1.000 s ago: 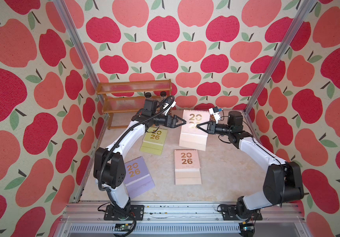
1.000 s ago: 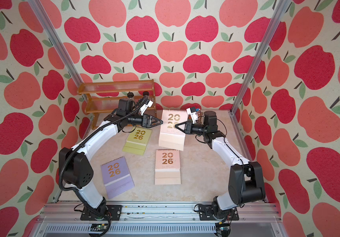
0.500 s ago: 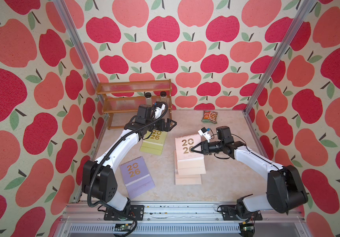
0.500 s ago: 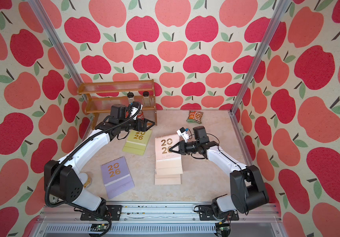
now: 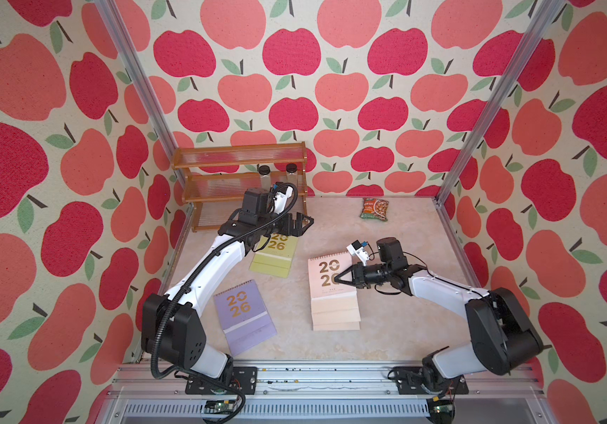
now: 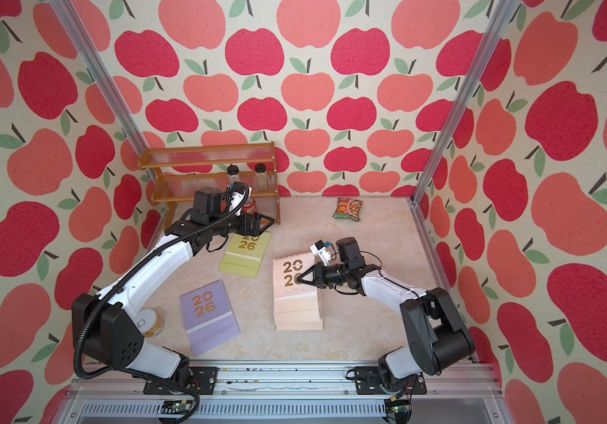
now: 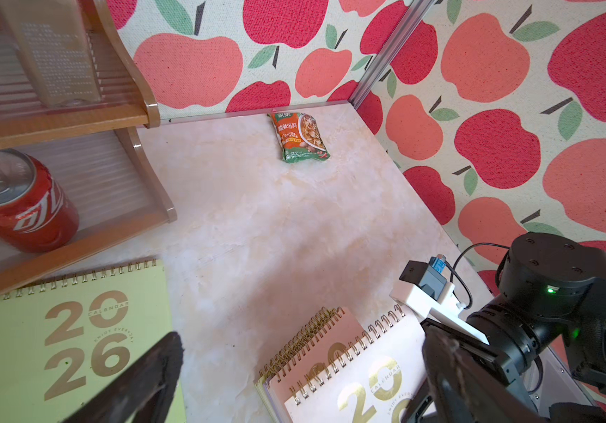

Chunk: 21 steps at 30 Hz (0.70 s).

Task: Stack the calendars
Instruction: Place the calendar at the calendar.

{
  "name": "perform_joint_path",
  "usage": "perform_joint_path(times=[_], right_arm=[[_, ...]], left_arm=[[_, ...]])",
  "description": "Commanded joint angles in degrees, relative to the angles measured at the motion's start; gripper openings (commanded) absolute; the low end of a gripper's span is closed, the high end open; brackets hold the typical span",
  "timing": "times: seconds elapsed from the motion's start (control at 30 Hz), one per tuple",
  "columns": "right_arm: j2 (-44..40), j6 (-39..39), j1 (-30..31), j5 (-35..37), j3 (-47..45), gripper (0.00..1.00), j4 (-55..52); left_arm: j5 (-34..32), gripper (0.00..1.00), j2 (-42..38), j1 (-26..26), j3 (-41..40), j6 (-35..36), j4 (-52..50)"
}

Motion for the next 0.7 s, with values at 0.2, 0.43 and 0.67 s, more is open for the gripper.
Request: perform_joint_path(times=[0.2, 0.43, 0.67], right_arm=[[0.8, 1.3, 0.3, 0.3, -2.7, 0.00, 3.9], [1.6, 1.1, 0.3, 1.1, -4.5, 0.00, 4.2], [1.8, 1.5, 0.1, 3.2, -6.0, 0.00, 5.4]], left_arm=[[0.7, 0.99, 0.1, 0.4, 0.0, 0.1, 1.2], [1.0, 1.00, 0.8, 0.3, 0.1, -0.1, 1.2], [1.3, 0.99, 1.1, 0.3, 0.1, -0.3, 1.2]])
